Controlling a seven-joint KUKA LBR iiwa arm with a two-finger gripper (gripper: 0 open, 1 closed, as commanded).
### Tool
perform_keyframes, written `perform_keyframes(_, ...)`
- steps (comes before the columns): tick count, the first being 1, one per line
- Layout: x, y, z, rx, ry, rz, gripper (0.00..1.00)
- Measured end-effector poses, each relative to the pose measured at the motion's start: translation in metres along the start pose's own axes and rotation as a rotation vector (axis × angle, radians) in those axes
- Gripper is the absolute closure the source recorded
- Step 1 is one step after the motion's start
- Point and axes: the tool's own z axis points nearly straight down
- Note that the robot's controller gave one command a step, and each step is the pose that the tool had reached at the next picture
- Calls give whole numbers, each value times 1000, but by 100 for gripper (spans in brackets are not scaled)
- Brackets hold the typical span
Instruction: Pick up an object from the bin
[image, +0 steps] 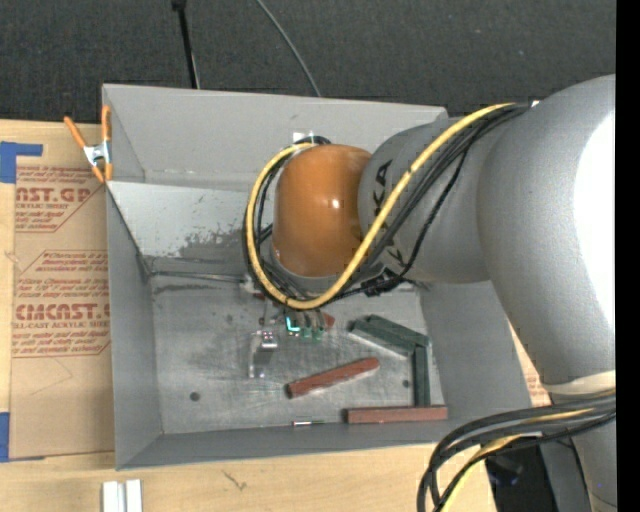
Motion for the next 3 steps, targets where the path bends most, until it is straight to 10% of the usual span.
perform_keyframes(1,-2,-1,-4,-1,-7,1,0)
perform_keyframes(2,22,-48,26,-1,-9,-85,0)
perform_keyframes(3,15,-74,58,-1,4,2,100)
